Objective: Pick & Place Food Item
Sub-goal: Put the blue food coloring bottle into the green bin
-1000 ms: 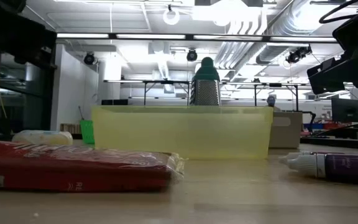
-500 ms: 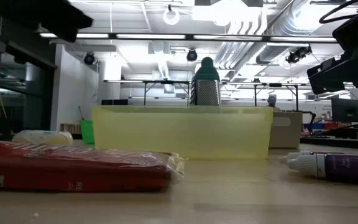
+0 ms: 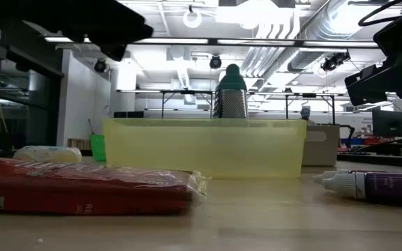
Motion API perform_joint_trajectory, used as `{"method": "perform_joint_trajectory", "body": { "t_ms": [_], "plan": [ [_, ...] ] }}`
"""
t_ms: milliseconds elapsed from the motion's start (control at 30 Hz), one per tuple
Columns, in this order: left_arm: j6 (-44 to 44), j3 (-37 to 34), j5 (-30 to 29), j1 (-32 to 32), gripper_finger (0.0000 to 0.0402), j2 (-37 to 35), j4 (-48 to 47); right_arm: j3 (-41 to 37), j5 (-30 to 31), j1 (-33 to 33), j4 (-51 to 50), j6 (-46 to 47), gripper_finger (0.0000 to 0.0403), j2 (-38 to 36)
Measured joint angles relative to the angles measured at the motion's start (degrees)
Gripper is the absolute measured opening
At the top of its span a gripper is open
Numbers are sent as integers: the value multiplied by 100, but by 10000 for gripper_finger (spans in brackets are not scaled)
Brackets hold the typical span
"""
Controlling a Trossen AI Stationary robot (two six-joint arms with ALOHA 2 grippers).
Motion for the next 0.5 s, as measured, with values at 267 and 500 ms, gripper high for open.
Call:
{"method": "perform_joint_trajectory", "body": {
  "t_ms": [267, 500],
  "plan": [
    [-26, 370, 470, 72, 95, 375, -54, 2, 0, 2, 0, 0, 113, 0],
    [-340, 369, 458, 170, 95, 375, -58, 2, 0, 2, 2, 2, 113, 0]
  ]
}}
